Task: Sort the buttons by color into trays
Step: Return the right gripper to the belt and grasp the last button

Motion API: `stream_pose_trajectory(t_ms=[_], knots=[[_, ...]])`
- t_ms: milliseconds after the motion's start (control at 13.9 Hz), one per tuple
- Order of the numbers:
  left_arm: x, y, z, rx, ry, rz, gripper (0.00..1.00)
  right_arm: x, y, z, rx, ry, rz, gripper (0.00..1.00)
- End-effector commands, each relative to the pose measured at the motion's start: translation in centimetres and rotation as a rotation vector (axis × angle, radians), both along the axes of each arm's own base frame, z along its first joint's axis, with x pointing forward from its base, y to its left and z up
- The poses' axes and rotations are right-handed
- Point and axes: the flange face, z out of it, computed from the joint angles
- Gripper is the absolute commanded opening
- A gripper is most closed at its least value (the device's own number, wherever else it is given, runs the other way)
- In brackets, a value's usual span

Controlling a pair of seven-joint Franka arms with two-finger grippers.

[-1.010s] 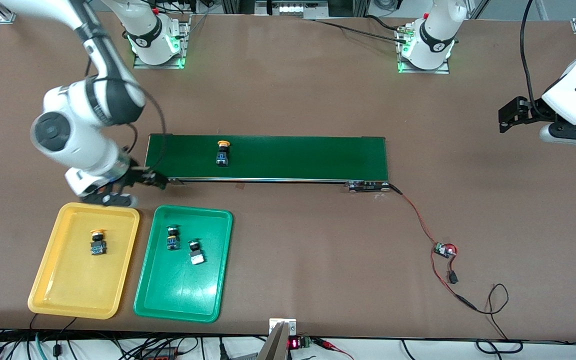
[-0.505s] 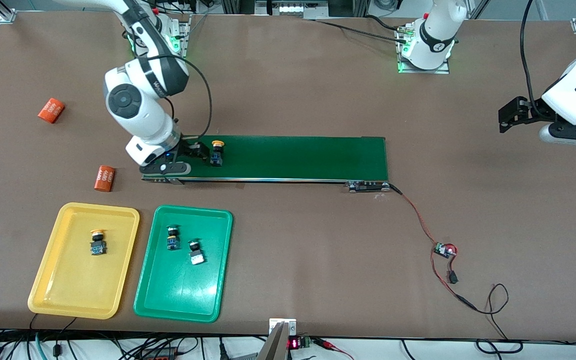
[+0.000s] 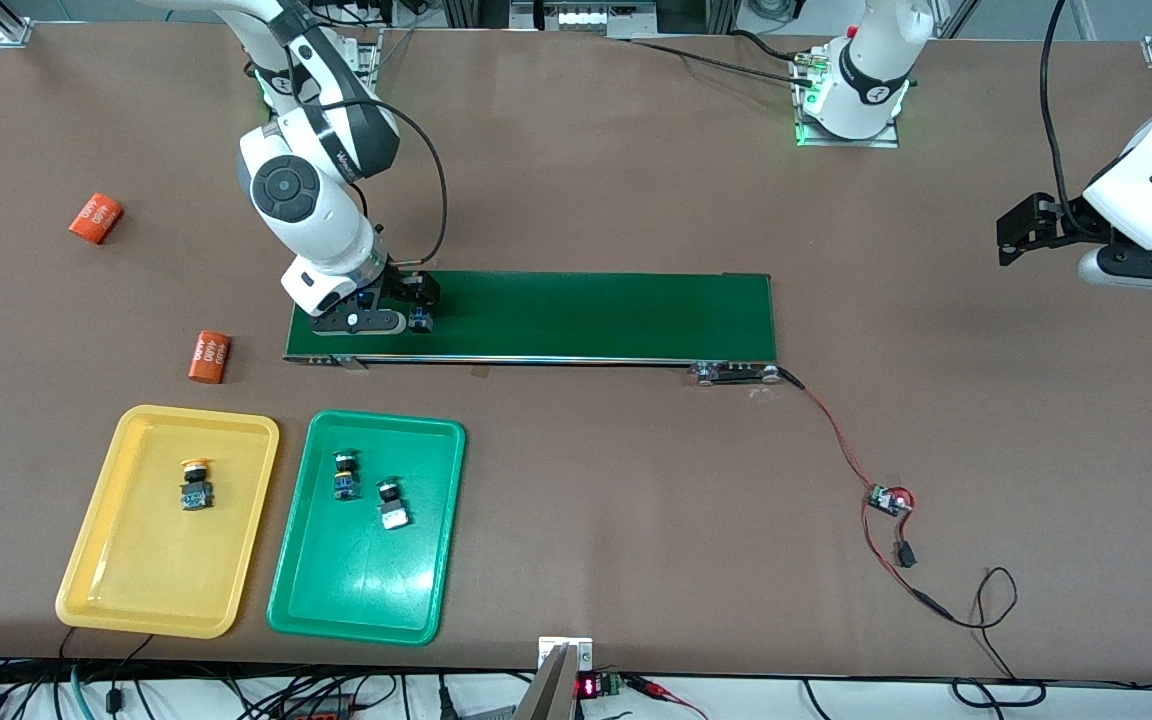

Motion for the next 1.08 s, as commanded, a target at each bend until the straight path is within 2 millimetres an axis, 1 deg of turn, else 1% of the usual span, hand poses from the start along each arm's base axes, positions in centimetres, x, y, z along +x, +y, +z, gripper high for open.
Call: stream_pose_trajectory(t_ms=[0, 216, 433, 505, 577, 649, 721, 793, 865, 938, 1010], knots=[[0.0, 0.1, 0.3, 0.026, 0.003, -0.014, 1.00, -0.4, 0.0, -0.7, 0.011, -0.014, -0.012, 1.00], [0.0, 0.1, 0.3, 0.026, 0.002, -0.013, 1.00, 0.0, -0.1, -2.8, 0.028, -0.009, -0.013, 1.00], [0.0, 0.1, 0.3, 0.026, 0.003, -0.014, 1.00, 0.4, -1.0, -5.1, 0.013, -0.002, 0.002, 1.00], [0.0, 0.1, 0.3, 0.026, 0.003, -0.014, 1.00, 0.4, -1.3, -5.4, 0.007, -0.001, 0.008, 0.97], [0.0, 0.1, 0.3, 0.026, 0.002, -0.013, 1.00, 0.5, -1.6, -5.8, 0.003, 0.007, 0.005, 0.87], [0.0, 0.1, 0.3, 0.026, 0.003, -0.014, 1.00, 0.5, -1.7, -6.0, 0.001, 0.012, 0.006, 0.68], [0.0, 0.1, 0.3, 0.026, 0.003, -0.014, 1.00, 0.6, -1.8, -6.2, 0.000, 0.018, 0.003, 0.48], [0.0, 0.1, 0.3, 0.026, 0.003, -0.014, 1.00, 0.8, -2.1, -6.1, 0.000, 0.015, -0.002, 0.34], [0.0, 0.1, 0.3, 0.026, 0.003, -0.014, 1.00, 1.1, -2.2, -5.9, -0.004, 0.019, -0.002, 0.23], [0.0, 0.1, 0.3, 0.026, 0.003, -0.014, 1.00, 1.6, -2.3, -5.1, -0.014, 0.025, -0.006, 0.19], [0.0, 0.1, 0.3, 0.026, 0.003, -0.014, 1.00, 2.7, -2.5, -3.6, -0.030, 0.036, -0.011, 0.18]])
